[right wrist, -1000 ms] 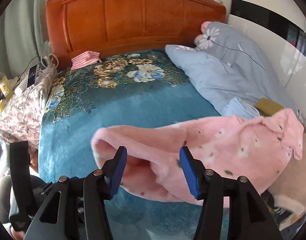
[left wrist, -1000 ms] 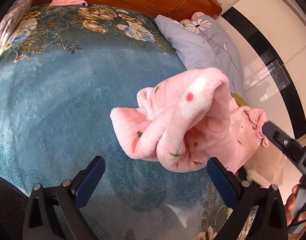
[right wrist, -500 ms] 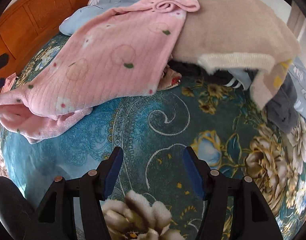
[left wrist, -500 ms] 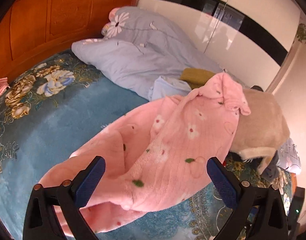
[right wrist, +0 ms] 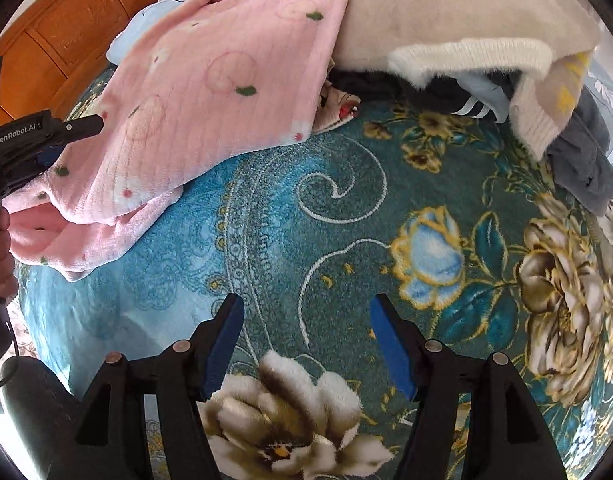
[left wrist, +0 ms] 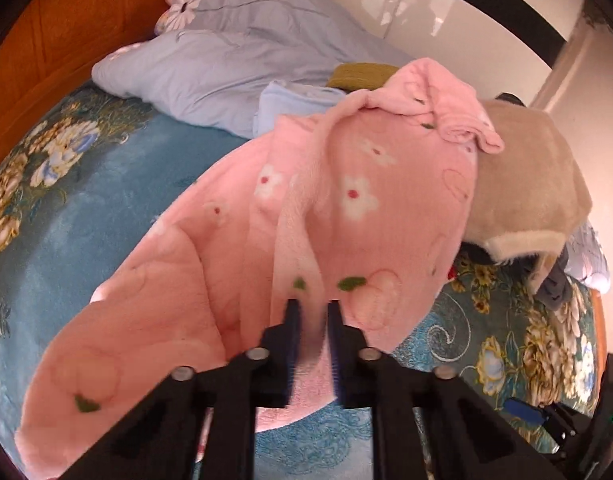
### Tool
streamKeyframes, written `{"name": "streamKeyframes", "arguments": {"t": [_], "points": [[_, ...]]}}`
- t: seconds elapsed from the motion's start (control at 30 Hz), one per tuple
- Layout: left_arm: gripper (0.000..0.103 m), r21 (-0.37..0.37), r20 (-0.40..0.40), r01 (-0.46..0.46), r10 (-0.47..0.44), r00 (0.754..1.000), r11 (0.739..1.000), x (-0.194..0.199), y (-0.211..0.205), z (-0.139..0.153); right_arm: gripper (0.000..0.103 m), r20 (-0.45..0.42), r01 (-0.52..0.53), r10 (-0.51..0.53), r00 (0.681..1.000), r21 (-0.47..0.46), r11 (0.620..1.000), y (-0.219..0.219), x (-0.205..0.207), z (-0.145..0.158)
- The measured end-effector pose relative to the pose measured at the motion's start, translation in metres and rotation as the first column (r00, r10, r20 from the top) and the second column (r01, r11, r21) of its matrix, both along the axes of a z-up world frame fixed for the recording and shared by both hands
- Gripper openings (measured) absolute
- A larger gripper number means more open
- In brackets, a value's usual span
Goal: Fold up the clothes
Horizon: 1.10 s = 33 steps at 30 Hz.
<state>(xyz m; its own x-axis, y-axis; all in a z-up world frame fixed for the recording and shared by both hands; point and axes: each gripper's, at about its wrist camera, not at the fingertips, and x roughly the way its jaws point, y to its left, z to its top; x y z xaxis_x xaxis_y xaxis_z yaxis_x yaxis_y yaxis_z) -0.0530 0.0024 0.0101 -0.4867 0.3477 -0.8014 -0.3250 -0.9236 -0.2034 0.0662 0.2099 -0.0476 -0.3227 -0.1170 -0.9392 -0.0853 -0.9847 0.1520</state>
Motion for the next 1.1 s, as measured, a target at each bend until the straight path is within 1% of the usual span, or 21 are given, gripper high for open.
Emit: {"name": "streamKeyframes", "arguments": {"t": [0.07,0.13,0.2,0.23,0.3,0.33,0.37,0.4,0.47,0.53,0.57,0.63,0.7,0.77,0.83,0.9,1.0,1.03,1.1], "points": [[0.007,0.029,-0.073,0.069,-0.067,0.995,0.997,0.023,0.003,0.012,0.067,-0.004,-0.006,0.006,1.0,0.0,1.0,-0.002,-0.001,0.0],[0.007,0.031,-0.126,0.12,-0.115,0.985,0.992,0.046,-0.004,0.019,0.067,-0.014,0.0,0.0,1.0,-0.006,1.0,-0.001,-0.002,0.001],[0.007,0.015,-0.147,0.121,-0.118,0.982,0.992,0.063,-0.019,0.021,0.067,-0.02,0.021,-0.022,1.0,-0.019,1.0,0.003,-0.003,0.002],[0.007,0.004,-0.154,0.097,-0.095,0.984,0.995,0.07,-0.032,0.02,0.067,-0.018,0.035,-0.035,0.999,-0.026,0.999,0.006,-0.003,0.001],[0.007,0.021,-0.142,-0.011,0.014,0.99,1.0,0.075,-0.071,0.016,0.067,-0.011,0.058,-0.059,0.998,-0.036,0.998,0.011,-0.004,0.001],[0.007,0.032,-0.134,-0.068,0.072,0.988,0.997,0.077,-0.091,0.015,0.067,-0.008,0.067,-0.068,0.998,-0.039,0.997,0.012,-0.004,0.0],[0.006,0.037,-0.128,-0.135,0.138,0.982,0.99,0.079,-0.113,0.014,0.067,-0.007,0.071,-0.071,0.997,-0.041,0.997,0.012,-0.004,-0.001],[0.006,0.051,-0.116,-0.204,0.208,0.971,0.978,0.078,-0.137,0.012,0.067,-0.005,0.074,-0.074,0.997,-0.043,0.996,0.012,-0.004,-0.001],[0.006,0.079,-0.079,-0.34,0.346,0.935,0.937,0.074,-0.184,0.009,0.067,-0.003,0.078,-0.078,0.997,-0.048,0.996,0.012,-0.005,-0.003],[0.006,0.073,-0.034,-0.465,0.468,0.883,0.882,0.068,-0.223,-0.001,0.067,-0.002,0.067,-0.067,0.998,-0.057,0.996,0.008,-0.007,-0.002],[0.006,0.049,-0.013,-0.517,0.518,0.855,0.854,0.064,-0.239,-0.006,0.067,-0.003,0.059,-0.059,0.998,-0.06,0.996,0.005,-0.008,-0.002],[0.006,0.004,0.037,-0.579,0.579,0.815,0.815,0.054,-0.258,-0.017,0.067,-0.005,0.038,-0.039,0.999,-0.065,0.997,-0.002,-0.01,-0.001],[0.007,0.005,0.063,-0.591,0.589,0.805,0.807,0.053,-0.26,-0.02,0.067,-0.009,0.019,-0.02,1.0,-0.07,0.997,-0.009,-0.012,0.001],[0.011,-0.007,0.039,-0.552,0.552,0.833,0.834,0.055,-0.24,-0.015,0.067,-0.014,0.001,-0.002,1.0,-0.072,0.997,-0.015,-0.013,0.002],[0.022,-0.021,0.01,-0.508,0.508,0.861,0.861,0.057,-0.218,-0.008,0.067,-0.016,-0.013,0.012,1.0,-0.066,0.998,-0.021,-0.015,0.004],[0.056,-0.037,-0.018,-0.462,0.461,0.887,0.886,0.06,-0.195,-0.002,0.067,-0.012,-0.015,0.015,1.0,-0.061,0.998,-0.024,-0.017,0.005],[0.067,-0.064,-0.058,-0.391,0.388,0.92,0.918,0.063,-0.162,0.007,0.067,-0.008,-0.004,0.003,1.0,-0.062,0.998,-0.023,-0.018,0.005],[0.068,-0.073,-0.071,-0.367,0.362,0.929,0.927,0.064,-0.15,0.01,0.067,-0.007,0.0,-0.001,1.0,-0.062,0.998,-0.023,-0.017,0.005],[0.074,-0.093,-0.096,-0.319,0.31,0.946,0.943,0.066,-0.128,0.016,0.067,0.0,0.01,-0.01,1.0,-0.057,0.998,-0.021,-0.017,0.003]]}}
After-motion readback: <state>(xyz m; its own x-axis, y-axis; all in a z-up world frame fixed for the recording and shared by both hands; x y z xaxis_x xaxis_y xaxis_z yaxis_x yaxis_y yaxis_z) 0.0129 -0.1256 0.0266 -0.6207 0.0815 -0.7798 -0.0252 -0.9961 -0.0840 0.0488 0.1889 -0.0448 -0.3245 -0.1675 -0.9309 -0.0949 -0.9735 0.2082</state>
